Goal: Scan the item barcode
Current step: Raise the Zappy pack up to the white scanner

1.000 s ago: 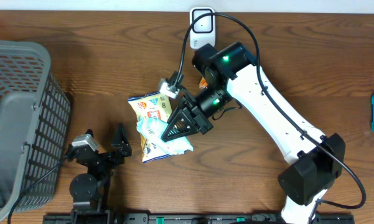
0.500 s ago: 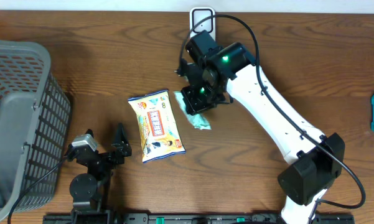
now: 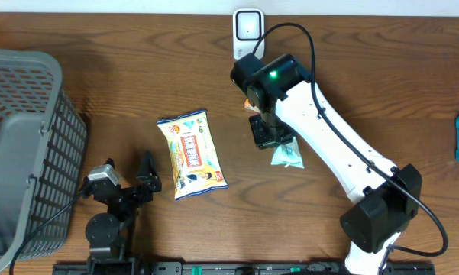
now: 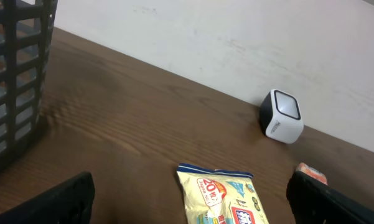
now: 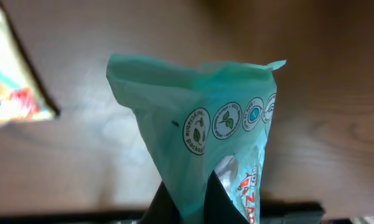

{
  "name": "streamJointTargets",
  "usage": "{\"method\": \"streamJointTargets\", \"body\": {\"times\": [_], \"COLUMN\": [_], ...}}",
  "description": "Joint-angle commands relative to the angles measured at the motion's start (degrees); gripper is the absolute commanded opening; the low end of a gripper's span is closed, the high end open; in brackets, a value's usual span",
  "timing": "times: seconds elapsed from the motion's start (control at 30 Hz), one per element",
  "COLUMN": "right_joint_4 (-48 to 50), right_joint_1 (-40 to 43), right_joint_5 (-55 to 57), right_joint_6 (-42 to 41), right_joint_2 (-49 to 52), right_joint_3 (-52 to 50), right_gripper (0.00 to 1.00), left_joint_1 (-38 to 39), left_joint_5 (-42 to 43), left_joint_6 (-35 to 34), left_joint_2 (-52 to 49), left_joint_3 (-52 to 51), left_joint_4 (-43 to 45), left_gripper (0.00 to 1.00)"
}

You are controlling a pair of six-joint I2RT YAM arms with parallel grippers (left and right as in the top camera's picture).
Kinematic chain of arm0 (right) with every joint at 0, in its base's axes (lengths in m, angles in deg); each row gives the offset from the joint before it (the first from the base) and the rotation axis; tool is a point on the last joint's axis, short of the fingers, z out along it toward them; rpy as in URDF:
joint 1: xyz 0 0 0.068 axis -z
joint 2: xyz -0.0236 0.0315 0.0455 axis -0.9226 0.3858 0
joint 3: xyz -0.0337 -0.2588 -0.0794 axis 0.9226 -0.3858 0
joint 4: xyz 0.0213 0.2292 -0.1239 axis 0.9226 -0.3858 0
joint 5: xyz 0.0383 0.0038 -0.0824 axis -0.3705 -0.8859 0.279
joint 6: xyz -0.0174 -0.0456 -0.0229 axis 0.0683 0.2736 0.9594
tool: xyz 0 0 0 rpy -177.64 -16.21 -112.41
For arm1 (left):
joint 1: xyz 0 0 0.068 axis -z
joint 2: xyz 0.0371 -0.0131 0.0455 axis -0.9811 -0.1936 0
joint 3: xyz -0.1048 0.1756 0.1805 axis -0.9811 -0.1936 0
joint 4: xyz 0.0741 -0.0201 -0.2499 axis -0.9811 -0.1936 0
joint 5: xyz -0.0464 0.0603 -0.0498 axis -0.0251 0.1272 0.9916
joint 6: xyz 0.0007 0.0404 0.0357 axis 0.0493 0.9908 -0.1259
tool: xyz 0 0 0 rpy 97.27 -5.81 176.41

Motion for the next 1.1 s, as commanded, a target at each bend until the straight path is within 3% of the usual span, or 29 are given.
{"method": "streamJointTargets", "body": {"times": [0.0, 0.37, 0.7, 0.87, 1.07], "right_joint_4": [3.2, 23.5, 39.8, 45.6, 43.1], "right_joint_1": [-0.3, 4.0, 8.3, 7.9, 8.2], "right_joint_5": [7.9, 13.5, 13.5, 15.3, 17.8], "right_joint_6": [3.3, 17.8, 31.5, 34.0, 37.0], "right_joint_2": [-0.9, 0.3, 9.6, 15.0, 26.4], "right_joint_3": [0.7, 0.7, 1.8, 7.5, 21.9], "right_gripper": [0.01, 0.01, 0.01, 0.01, 0.01], "left_joint_1": [-0.2, -0.2, -0.2, -0.2, -0.2], "left_joint_5": [0.5, 0.5, 0.5, 0.5, 0.5], "left_joint_6": [0.1, 0.1, 0.1, 0.1, 0.1], "left_joint_2": [0.3, 0.3, 0.3, 0.3, 0.3], "left_joint_3": [-1.1, -1.1, -1.1, -1.1, -1.1], "left_joint_4": [-1.6, -1.7, -1.6, -1.6, -1.6], "left_gripper": [0.97, 0.97, 0.97, 0.97, 0.97]}}
